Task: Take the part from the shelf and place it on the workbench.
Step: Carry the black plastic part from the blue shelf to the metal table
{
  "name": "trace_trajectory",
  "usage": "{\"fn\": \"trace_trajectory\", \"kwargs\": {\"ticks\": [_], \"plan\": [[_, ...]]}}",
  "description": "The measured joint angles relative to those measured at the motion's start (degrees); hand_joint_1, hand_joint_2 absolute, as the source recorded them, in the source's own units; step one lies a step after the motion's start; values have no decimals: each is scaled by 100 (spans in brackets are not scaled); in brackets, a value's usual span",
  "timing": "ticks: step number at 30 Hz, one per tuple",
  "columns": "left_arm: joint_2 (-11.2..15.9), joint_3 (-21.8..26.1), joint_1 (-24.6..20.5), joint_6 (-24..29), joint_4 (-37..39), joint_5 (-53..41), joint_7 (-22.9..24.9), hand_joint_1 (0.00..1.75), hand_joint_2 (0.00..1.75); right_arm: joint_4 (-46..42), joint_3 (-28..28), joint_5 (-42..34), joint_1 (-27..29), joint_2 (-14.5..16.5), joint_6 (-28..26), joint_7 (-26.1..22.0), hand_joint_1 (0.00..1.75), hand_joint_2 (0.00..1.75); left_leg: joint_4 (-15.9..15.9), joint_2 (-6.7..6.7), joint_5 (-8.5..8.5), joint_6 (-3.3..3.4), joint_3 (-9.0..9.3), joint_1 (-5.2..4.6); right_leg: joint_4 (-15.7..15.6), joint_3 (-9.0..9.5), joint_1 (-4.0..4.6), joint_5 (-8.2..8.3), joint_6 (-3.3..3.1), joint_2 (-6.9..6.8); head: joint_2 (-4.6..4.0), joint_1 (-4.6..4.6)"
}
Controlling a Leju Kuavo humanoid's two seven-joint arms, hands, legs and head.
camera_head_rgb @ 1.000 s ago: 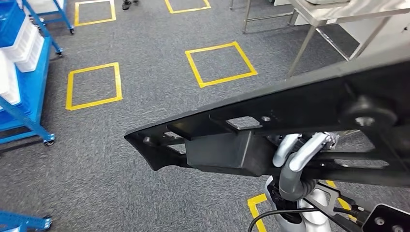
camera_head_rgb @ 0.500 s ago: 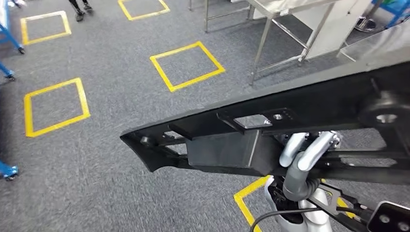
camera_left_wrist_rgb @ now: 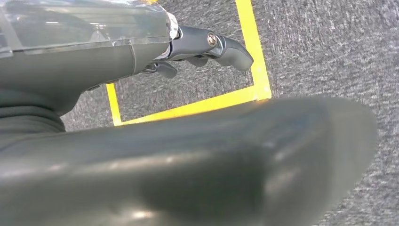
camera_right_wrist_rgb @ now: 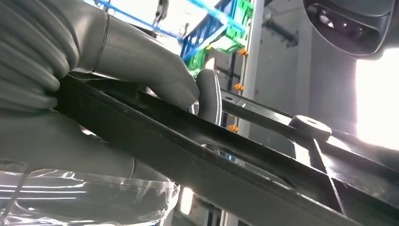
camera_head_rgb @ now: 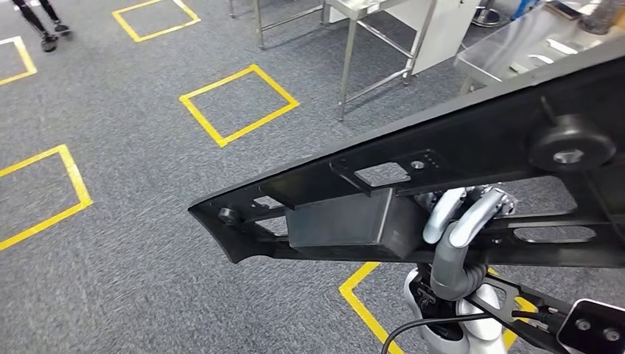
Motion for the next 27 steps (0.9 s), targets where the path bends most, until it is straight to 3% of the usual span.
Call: {"fn": "trace_trajectory", "kwargs": {"ticks": [2,4,5,7,8,9,10,11,13,15,16,17,18,20,22,24,25,27], "plan": [[-18,1,-6,24,0,4,34,0,0,11,-28,-7,5,5,14,16,175,175,-21,122,-22,-54,39,-9,-47,1,10,5,-44,121,-1,-1],[-34,2,-24,34,0,9,48,0,0,19,-45,45,9,23,5,39,175,175,82,8,-123,-108,35,1,-119,44,-29,43,-91,248,0,-1],[-40,2,-27,37,1,12,55,0,0,23,-45,92,8,46,-11,50,175,175,284,-131,-250,-129,-44,6,-152,70,-53,60,-116,306,0,-1],[-48,3,-4,43,1,21,65,0,0,38,-34,208,9,102,-64,63,175,175,1001,-392,-594,-152,-390,19,-162,83,-68,65,-148,431,1,-2],[-50,4,14,45,1,27,72,0,0,47,-25,263,16,119,-91,66,175,175,1349,-438,-706,-163,-576,21,-159,85,-68,63,-154,509,1,-2],[-49,5,27,45,1,32,75,0,0,56,-16,308,23,128,-115,67,175,175,1546,-457,-715,-171,-701,22,-154,90,-69,60,-154,592,1,-2],[-50,6,33,39,1,33,74,0,0,66,-9,339,29,131,-134,64,175,175,1527,-465,-608,-175,-726,23,-148,100,-71,55,-148,674,0,-2],[-50,6,33,28,1,29,67,0,0,74,-3,355,33,132,-148,55,175,175,1286,-489,-402,-175,-646,28,-138,114,-77,45,-137,753,-1,-2],[-50,4,30,-11,1,7,33,0,0,80,14,376,33,132,-178,25,175,175,516,-719,8,-163,-339,54,-93,125,-84,8,-97,893,-1,-1],[-51,2,32,-43,2,-13,-2,0,0,81,32,393,29,132,-214,-3,175,175,67,-953,126,-129,-149,72,-48,78,-101,-11,-36,1030,1,-1],[-51,2,31,-54,1,-20,-13,0,0,82,38,398,29,132,-231,-11,175,175,33,-982,95,-101,-130,65,-45,50,-112,-4,0,1097,1,-1],[-52,1,29,-64,1,-26,-23,0,0,82,42,403,30,132,-246,-14,175,175,6,-926,99,-66,-116,68,-53,31,-121,8,36,1165,1,-2],[-56,1,21,-75,1,-36,-31,0,0,81,44,403,33,132,-266,-16,175,175,-24,-859,111,-28,-101,71,-49,26,-121,5,67,1141,1,-1],[-63,-2,4,-88,2,-51,-40,0,0,80,57,410,22,131,-318,-20,175,175,-89,-717,133,44,-58,86,177,-81,-102,-139,128,862,1,-1],[-63,-2,13,-88,2,-61,-46,0,0,86,81,424,11,130,-375,-25,175,175,-114,-557,122,89,-33,67,852,-425,-119,-475,184,541,0,-1],[-60,-1,24,-77,2,-64,-43,0,0,107,105,449,11,128,-422,-27,175,175,-113,-393,98,101,-25,57,1478,-768,-152,-674,225,468,0,-1],[-60,0,22,-68,2,-64,-41,0,0,124,116,461,9,127,-442,-26,175,175,-112,-319,83,96,-14,56,1511,-798,-165,-615,236,450,0,-1],[-62,0,7,-52,2,-64,-35,0,0,162,140,468,-10,126,-473,-20,175,175,-112,-192,45,72,36,56,939,-511,-174,-242,224,347,0,-1]]}}
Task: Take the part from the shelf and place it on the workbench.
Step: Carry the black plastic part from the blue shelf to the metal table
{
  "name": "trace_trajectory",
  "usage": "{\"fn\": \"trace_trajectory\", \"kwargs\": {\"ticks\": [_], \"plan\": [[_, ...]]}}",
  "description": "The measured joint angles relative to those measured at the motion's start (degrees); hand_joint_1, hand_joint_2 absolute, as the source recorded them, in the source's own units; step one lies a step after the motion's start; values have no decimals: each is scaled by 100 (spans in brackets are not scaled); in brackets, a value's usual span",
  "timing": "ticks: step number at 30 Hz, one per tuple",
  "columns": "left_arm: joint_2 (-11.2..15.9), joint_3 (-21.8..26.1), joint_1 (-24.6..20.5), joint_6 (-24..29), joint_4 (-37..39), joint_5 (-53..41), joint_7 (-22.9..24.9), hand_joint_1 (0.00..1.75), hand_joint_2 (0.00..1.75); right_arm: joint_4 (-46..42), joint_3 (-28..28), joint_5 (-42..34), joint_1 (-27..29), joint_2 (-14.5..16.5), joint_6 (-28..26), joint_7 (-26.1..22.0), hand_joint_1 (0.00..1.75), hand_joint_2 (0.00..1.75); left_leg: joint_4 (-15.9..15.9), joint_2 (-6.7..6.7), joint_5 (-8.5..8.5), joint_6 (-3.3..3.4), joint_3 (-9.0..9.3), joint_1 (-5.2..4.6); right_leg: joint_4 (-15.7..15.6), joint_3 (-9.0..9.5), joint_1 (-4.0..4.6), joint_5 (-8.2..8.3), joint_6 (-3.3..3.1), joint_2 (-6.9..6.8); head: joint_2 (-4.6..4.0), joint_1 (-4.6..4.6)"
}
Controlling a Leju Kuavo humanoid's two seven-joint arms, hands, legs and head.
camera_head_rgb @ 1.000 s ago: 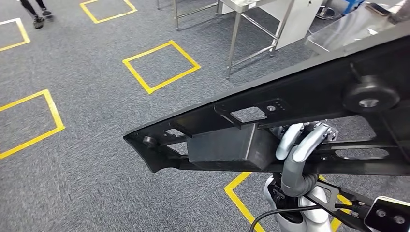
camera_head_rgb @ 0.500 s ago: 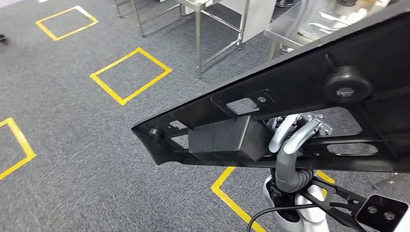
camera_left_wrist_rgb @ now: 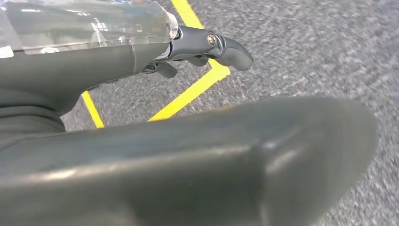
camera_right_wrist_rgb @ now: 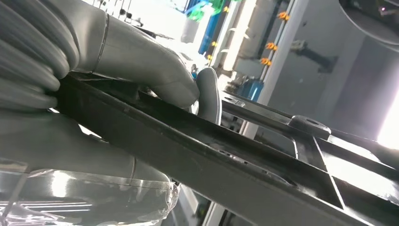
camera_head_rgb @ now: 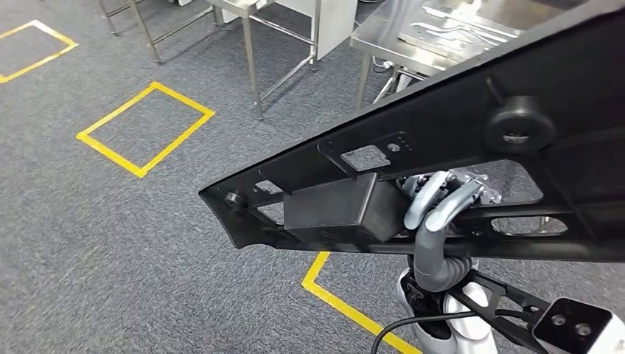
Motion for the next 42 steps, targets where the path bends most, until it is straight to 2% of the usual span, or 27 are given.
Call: {"fn": "trace_trajectory", "kwargs": {"ticks": [2,4,6,8,10,11,12,13,14,15,17,19,21,22,23,25,27,28,29,30,32,34,36,37,39,40,42], "plan": [[-2,-1,-9,19,0,1,11,0,0,37,37,-2,-56,3,-38,18,175,175,5,108,-47,-52,54,-18,-750,382,53,284,-68,-256,-1,-1],[-3,-1,-12,39,0,2,26,0,0,68,82,-7,-116,10,-78,46,175,175,5,213,-81,-112,84,-38,-1014,493,115,315,-141,-362,-1,-1],[-2,-1,-30,51,0,0,40,0,0,98,115,-10,-146,19,-118,92,175,175,-3,304,-116,-166,119,-39,-1047,496,111,327,-199,-229,1,-1],[-4,-2,-51,49,0,-3,46,0,0,127,147,-17,-191,31,-161,136,175,175,194,146,-267,-211,73,-23,-1107,540,71,346,-267,-103,0,-2],[-8,-5,-40,42,0,-15,47,0,0,168,188,-39,-240,53,-198,154,175,175,844,-142,-595,-236,-222,-5,-1132,568,50,349,-322,25,-1,-2],[-9,-6,-22,38,0,-24,48,0,0,194,205,-60,-251,62,-212,157,175,175,1244,-219,-753,-245,-429,-3,-1129,571,52,346,-336,101,-1,-3],[-6,-7,-3,34,0,-36,48,0,0,220,214,-89,-251,63,-225,157,175,175,1541,-252,-828,-253,-603,-2,-1126,574,54,342,-340,186,-1,-2],[-4,-7,9,28,0,-45,49,0,0,241,217,-123,-248,57,-233,157,175,175,1649,-265,-791,-257,-697,-1,-1120,579,54,338,-336,274,-1,-2],[-1,-9,15,20,0,-53,49,0,0,257,216,-158,-246,49,-236,157,175,175,1522,-280,-628,-255,-679,2,-1110,589,51,331,-326,364,-1,-2],[2,-11,16,9,0,-58,49,0,0,267,215,-185,-245,41,-236,157,175,175,1195,-323,-384,-251,-564,9,-1094,602,46,318,-309,448,-1,-2],[5,-22,19,-9,0,-59,53,0,0,280,214,-213,-251,29,-221,154,175,175,444,-556,-26,-229,-256,38,-1044,604,41,282,-263,593,0,-2],[6,-31,19,-20,0,-52,67,0,0,295,214,-225,-257,18,-199,151,175,175,130,-710,20,-185,-122,41,-1015,560,35,278,-196,714,1,-2],[2,-38,4,-28,0,-45,79,0,0,305,210,-242,-256,4,-182,150,175,175,97,-628,19,-118,-106,34,-1024,526,27,294,-117,809,1,-2],[-1,-43,-6,-39,0,-44,80,0,0,307,204,-251,-258,-5,-176,148,175,175,75,-572,30,-80,-93,41,-999,512,33,275,-84,750,1,-2],[-3,-47,-13,-56,0,-44,80,0,0,310,198,-260,-267,-15,-175,146,175,175,51,-510,40,-40,-78,48,-887,460,40,205,-54,619,1,-2],[-4,-53,-6,-109,0,-44,77,0,0,325,187,-278,-280,-37,-182,134,175,175,25,-370,40,20,-56,36,-310,175,39,-90,-7,269,1,-1],[-3,-55,16,-162,0,-42,66,0,0,355,177,-291,-276,-66,-191,117,175,175,28,-217,20,45,-53,11,408,-209,19,-362,20,123,1,-1],[-3,-56,20,-189,0,-38,56,0,0,374,168,-296,-271,-85,-193,105,175,175,29,-141,8,47,-47,3,567,-303,15,-369,22,102,1,-1],[-3,-58,17,-214,0,-33,46,0,0,392,156,-298,-268,-105,-193,92,175,175,31,-71,-6,43,-35,-2,493,-274,15,-264,15,84,1,-1],[-3,-61,12,-238,0,-28,37,0,0,407,143,-300,-267,-124,-193,76,175,175,31,-4,-24,37,-12,-7,192,-123,23,-71,-6,38,1,0],[-3,-66,4,-272,0,-23,21,0,0,425,119,-302,-268,-146,-193,52,175,175,31,114,-66,5,43,-27,-621,295,82,266,-86,-199,0,0],[-2,-69,3,-290,0,-22,14,0,0,431,108,-302,-268,-154,-193,31,175,175,30,228,-103,-43,78,-49,-1017,483,151,351,-166,-342,0,-1],[-1,-73,-9,-314,0,-22,10,0,0,431,98,-301,-252,-163,-197,6,175,175,12,351,-129,-96,115,-62,-1043,477,161,347,-214,-226,1,-2],[2,-75,-23,-326,0,-22,7,0,0,429,91,-294,-239,-168,-200,-3,175,175,22,325,-157,-124,135,-57,-1072,495,143,358,-236,-159,1,-2],[3,-80,-44,-344,0,-26,-3,0,0,426,82,-278,-224,-172,-213,-16,175,175,294,68,-339,-174,44,-45,-1139,545,92,385,-289,-36,1,-2],[5,-82,-41,-349,0,-28,-8,0,0,425,80,-271,-211,-172,-222,-21,175,175,612,-107,-504,-194,-105,-31,-1154,560,77,391,-307,25,1,-2],[11,-82,-9,-352,0,-34,-10,0,0,427,75,-268,-168,-172,-242,-27,175,175,1384,-251,-806,-225,-510,-26,-1151,562,71,385,-328,175,0,-2]]}}
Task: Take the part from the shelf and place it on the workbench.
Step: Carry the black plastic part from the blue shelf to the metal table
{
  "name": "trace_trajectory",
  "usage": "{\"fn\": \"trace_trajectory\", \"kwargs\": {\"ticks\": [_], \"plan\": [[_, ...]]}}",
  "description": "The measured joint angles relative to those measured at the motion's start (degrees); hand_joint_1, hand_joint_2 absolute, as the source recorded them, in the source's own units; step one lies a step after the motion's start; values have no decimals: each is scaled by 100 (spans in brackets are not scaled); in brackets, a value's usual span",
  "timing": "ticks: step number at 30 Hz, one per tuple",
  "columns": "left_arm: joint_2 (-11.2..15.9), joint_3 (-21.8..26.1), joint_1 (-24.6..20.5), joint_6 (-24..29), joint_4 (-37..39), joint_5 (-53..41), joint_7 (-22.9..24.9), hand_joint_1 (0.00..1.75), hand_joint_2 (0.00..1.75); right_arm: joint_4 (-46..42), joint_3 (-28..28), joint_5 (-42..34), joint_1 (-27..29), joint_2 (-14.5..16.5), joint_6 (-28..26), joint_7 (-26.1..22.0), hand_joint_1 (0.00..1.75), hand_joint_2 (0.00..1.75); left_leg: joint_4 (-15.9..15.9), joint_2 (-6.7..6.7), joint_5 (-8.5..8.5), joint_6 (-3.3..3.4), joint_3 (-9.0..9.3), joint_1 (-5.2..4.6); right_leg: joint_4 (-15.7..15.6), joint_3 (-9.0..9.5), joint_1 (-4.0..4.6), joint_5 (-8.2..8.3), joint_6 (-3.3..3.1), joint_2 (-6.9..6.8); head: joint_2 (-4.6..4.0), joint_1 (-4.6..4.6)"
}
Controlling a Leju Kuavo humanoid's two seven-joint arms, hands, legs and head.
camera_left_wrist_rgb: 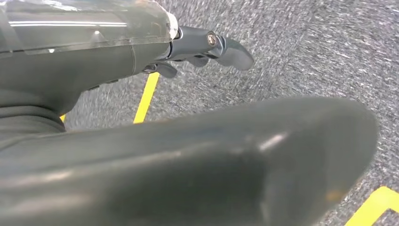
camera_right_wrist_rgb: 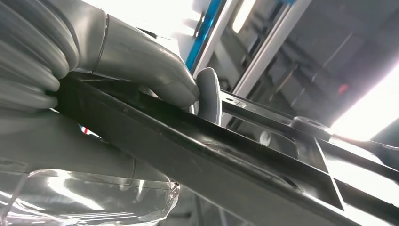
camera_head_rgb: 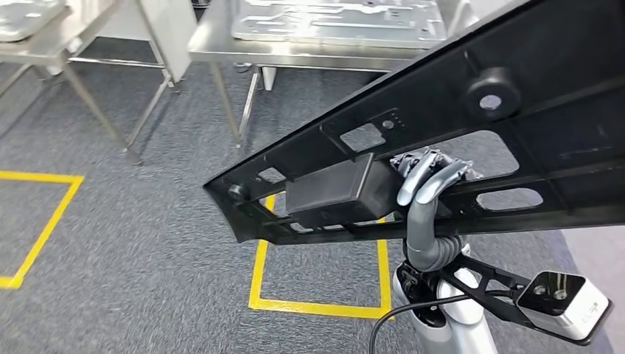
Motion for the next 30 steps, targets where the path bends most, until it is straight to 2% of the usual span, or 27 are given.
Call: {"fn": "trace_trajectory", "kwargs": {"ticks": [1,2,3,4,6,7,9,11,13,15,16,17,18,20,21,22,24,26,27,28,30], "plan": [[5,1,15,-1,0,-3,0,0,0,1,-2,1,27,-1,-8,-2,175,175,226,-13,-23,-12,-143,1,8,2,0,-5,-4,73,0,0],[10,1,24,-7,0,-8,-1,0,0,2,-4,5,50,-2,-17,-3,175,175,233,-15,76,-18,-186,2,19,7,-3,-12,-3,141,0,0],[16,0,23,-24,0,-12,-4,0,0,3,-4,20,69,-2,-30,-7,175,175,10,-16,280,-19,-121,5,34,17,-9,-25,6,200,0,0],[20,-1,18,-47,0,-16,-8,0,0,3,-5,45,84,-3,-45,-13,175,175,-380,-29,534,-15,24,11,56,30,-16,-47,22,243,0,0],[26,-3,-1,-97,0,-24,-19,0,0,2,-8,98,111,-4,-79,-24,175,175,-1050,-91,815,24,299,9,113,31,-7,-94,79,311,0,0],[26,-5,-8,-110,0,-28,-25,0,0,2,-9,114,124,-5,-94,-27,175,175,-1212,-122,846,60,364,4,134,19,-1,-107,110,329,1,1],[27,-9,-13,-119,0,-33,-35,0,0,1,-14,121,154,-10,-116,-32,175,175,-1253,-140,828,154,376,-5,135,-4,0,-104,171,348,0,1],[22,-13,-16,-126,0,-37,-41,0,0,-3,-26,120,180,-20,-129,-45,175,175,-1284,-118,854,231,379,12,211,-34,3,-168,233,266,0,2],[20,-17,-17,-134,0,-50,-49,0,0,-9,-45,122,193,-32,-144,-74,175,175,-1313,-86,871,288,387,30,667,-241,-3,-442,290,81,0,2],[24,-21,0,-134,0,-77,-54,0,0,-13,-69,139,218,-47,-162,-97,175,175,-1314,-48,859,312,383,23,1432,-623,-27,-779,334,-37,0,2],[26,-24,8,-134,0,-90,-55,0,0,-13,-83,150,239,-56,-172,-102,175,175,-1314,-29,846,316,385,20,1701,-767,-40,-838,346,-54,0,2],[27,-29,13,-135,0,-103,-56,0,0,-13,-93,160,258,-64,-183,-105,175,175,-1314,-12,832,316,393,19,1774,-815,-48,-788,351,-63,0,2],[27,-37,15,-137,0,-111,-59,0,0,-14,-103,165,271,-71,-195,-112,175,175,-1314,-1,815,311,410,19,1604,-740,-52,-631,344,-72,0,2],[26,-58,12,-144,0,-127,-69,0,0,-17,-119,165,277,-81,-213,-132,175,175,-1317,15,782,285,464,17,798,-335,-36,-243,286,-128,0,2],[25,-72,10,-148,0,-134,-75,0,0,-19,-129,163,274,-85,-217,-143,175,175,-1317,22,764,262,484,10,433,-154,-13,-132,248,-165,-1,2],[26,-85,9,-151,0,-139,-80,0,0,-19,-143,160,271,-88,-220,-151,175,175,-1321,30,749,234,498,5,205,-42,11,-93,210,-192,0,2],[27,-107,8,-152,0,-143,-83,0,0,-19,-171,151,269,-94,-222,-161,175,175,-1350,58,725,171,523,-4,94,0,44,-126,155,-189,0,2],[31,-122,-1,-153,0,-142,-85,0,0,-26,-196,143,268,-99,-219,-168,175,175,-1340,74,689,114,557,-9,22,73,3,-125,102,-149,0,1],[32,-130,-7,-154,0,-142,-87,0,0,-30,-203,138,260,-100,-215,-172,175,175,-1213,59,627,91,516,-11,-21,130,-18,-128,72,-137,1,1],[34,-135,-10,-153,0,-142,-89,0,0,-32,-207,129,254,-100,-208,-175,175,175,-964,34,526,73,399,-9,-54,191,-36,-140,43,-129,1,0],[42,-141,3,-150,0,-141,-91,0,0,-27,-210,117,243,-100,-194,-179,175,175,-197,-7,260,42,-39,1,-64,275,-22,-210,1,-110,0,0]]}}
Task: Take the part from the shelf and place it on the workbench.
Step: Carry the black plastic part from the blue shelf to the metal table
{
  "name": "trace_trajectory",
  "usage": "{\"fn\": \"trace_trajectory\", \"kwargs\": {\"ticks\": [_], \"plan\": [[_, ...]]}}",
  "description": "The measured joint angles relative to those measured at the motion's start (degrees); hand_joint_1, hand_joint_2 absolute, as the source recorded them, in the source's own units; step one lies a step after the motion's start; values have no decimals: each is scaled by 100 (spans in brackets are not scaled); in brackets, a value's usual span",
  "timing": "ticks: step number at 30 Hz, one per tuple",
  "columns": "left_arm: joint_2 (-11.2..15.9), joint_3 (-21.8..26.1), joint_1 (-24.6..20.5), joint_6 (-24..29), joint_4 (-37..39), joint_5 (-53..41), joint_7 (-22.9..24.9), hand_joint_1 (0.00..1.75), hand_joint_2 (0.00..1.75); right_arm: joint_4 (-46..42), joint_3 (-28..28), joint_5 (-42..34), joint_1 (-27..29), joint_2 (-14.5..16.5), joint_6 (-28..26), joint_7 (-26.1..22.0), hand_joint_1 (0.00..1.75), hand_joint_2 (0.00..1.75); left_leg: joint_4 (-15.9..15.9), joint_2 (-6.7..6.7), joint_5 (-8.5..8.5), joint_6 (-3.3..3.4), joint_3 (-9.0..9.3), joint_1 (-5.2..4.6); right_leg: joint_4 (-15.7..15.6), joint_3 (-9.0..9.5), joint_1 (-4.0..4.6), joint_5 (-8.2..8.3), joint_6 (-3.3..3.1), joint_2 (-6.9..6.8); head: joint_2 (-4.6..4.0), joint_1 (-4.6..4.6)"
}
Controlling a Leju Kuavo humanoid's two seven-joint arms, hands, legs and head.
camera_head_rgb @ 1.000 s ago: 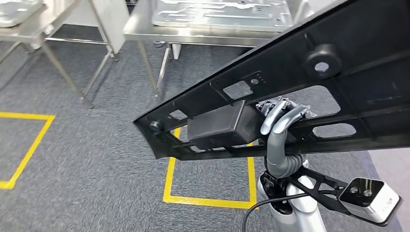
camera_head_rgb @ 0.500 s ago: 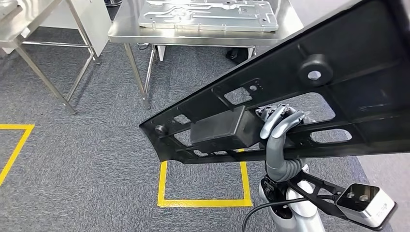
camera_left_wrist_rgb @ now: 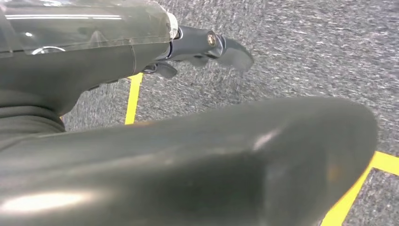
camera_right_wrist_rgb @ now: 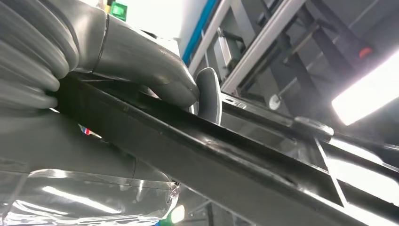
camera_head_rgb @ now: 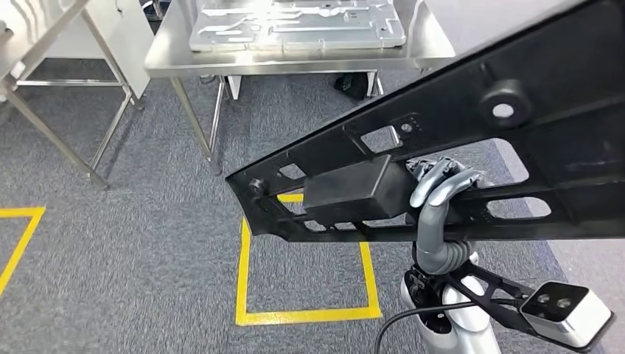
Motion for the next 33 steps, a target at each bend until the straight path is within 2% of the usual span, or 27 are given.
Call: {"fn": "trace_trajectory", "kwargs": {"ticks": [1,2,3,5,6,7,8,11,12,14,16,17,18,19,20,21,22,23,24,25,27,28,29,31,32,33], "plan": [[5,0,13,3,0,2,0,0,0,7,-3,-4,3,-1,10,0,175,175,329,-5,-63,-13,-229,1,3,43,5,-44,-8,18,0,0],[11,0,26,5,0,4,-1,0,0,15,-6,-4,5,-1,24,1,175,175,484,-6,-17,-21,-383,1,6,97,9,-94,-8,40,-1,0],[15,0,34,7,0,6,-4,0,0,23,-10,-9,7,-1,39,1,175,175,409,-7,160,-21,-426,1,10,167,10,-150,-2,62,-1,0],[19,0,41,7,0,9,-20,0,0,38,-17,-23,7,-1,70,1,175,175,-282,-11,707,7,-213,-1,11,339,8,-287,26,85,-1,1],[20,-1,41,7,0,11,-33,0,0,43,-21,-32,0,-1,77,0,175,175,-632,-16,872,27,-64,-14,9,406,14,-356,51,94,-1,1],[22,-1,37,6,0,14,-44,0,0,49,-26,-38,-5,0,80,-2,175,175,-879,-20,922,62,51,-26,-1,449,18,-411,80,101,0,1],[24,-2,36,5,0,17,-54,0,0,53,-29,-41,-8,1,81,-3,175,175,-998,-26,878,97,118,-40,-18,482,23,-443,113,106,-1,1],[26,-2,34,4,0,19,-65,0,0,56,-34,-44,-15,1,91,-5,175,175,-1157,-35,765,203,254,-30,73,496,32,-392,218,101,-1,0],[26,-2,33,3,0,19,-65,0,0,56,-37,-44,-22,1,96,-8,175,175,-1204,-38,745,232,322,-14,274,388,31,-356,249,87,0,1],[29,-2,30,3,0,17,-69,0,0,60,-43,-42,-29,0,100,-16,175,175,-1286,-41,685,271,468,4,954,-62,8,-431,301,59,0,1],[32,-2,34,3,0,17,-69,0,0,76,-47,-39,-24,-1,96,-22,175,175,-1319,-42,581,282,616,9,1575,-601,-19,-747,330,48,-1,0],[32,-2,38,4,0,17,-69,0,0,85,-47,-34,-19,-1,92,-22,175,175,-1324,-48,515,277,702,10,1678,-783,-30,-872,335,42,-1,0],[31,-2,42,5,0,17,-69,0,0,93,-47,-29,-17,-1,87,-22,175,175,-1325,-56,443,268,798,12,1615,-886,-38,-888,335,36,0,0],[31,-2,44,6,0,17,-69,0,0,97,-48,-23,-16,-1,84,-22,175,175,-1326,-63,367,256,904,13,1387,-907,-43,-748,325,30,0,0],[30,-2,44,7,0,16,-69,0,0,99,-49,-19,-15,-1,82,-22,175,175,-1329,-69,287,240,1007,13,1045,-880,-44,-448,308,23,1,0],[30,-2,42,7,0,16,-69,0,0,103,-52,-17,-10,-2,81,-23,175,175,-1320,-71,207,219,1109,9,693,-854,-31,-43,285,16,0,-1],[30,-2,38,8,0,14,-70,0,0,109,-56,-17,-4,-2,80,-22,175,175,-1322,-75,135,189,1178,4,428,-826,-12,281,258,11,0,2],[30,-2,33,10,0,13,-69,0,0,114,-59,-16,3,-3,79,-22,175,175,-1336,-77,74,153,1225,1,269,-812,11,511,227,11,0,1],[31,-2,26,12,0,12,-69,0,0,117,-64,-15,6,-3,78,-21,175,175,-1332,-76,47,113,1266,-2,213,-804,31,591,193,18,0,1],[32,-2,19,14,0,11,-71,0,0,115,-67,-13,4,-3,78,-21,175,175,-1321,-75,54,70,1278,0,205,-769,38,548,153,29,0,2],[32,-3,1,16,0,12,-75,0,0,99,-72,-10,-4,0,78,-23,175,175,-1051,-68,106,8,1199,12,141,-658,26,492,71,44,0,-1],[29,-4,-8,16,0,14,-77,0,0,92,-72,-9,-9,3,79,-24,175,175,-773,-68,87,-12,1051,18,113,-593,19,459,34,45,0,-1],[26,-5,-12,16,0,17,-79,0,0,88,-72,-10,-12,5,79,-22,175,175,-426,-68,-4,-26,842,25,92,-536,16,421,4,44,0,-1],[24,-7,-5,16,0,26,-83,0,0,88,-72,-13,-11,8,79,-2,175,175,220,-69,-337,-49,368,29,86,-445,31,332,-35,57,0,-1],[27,-6,3,17,0,29,-85,0,0,89,-72,-13,-6,8,78,13,175,175,378,-69,-454,-52,187,30,86,-396,43,285,-43,71,0,-1],[31,-5,10,18,0,32,-89,0,0,90,-72,-13,0,8,78,30,175,175,370,-68,-442,-42,80,28,87,-338,56,233,-46,85,-1,-1]]}}
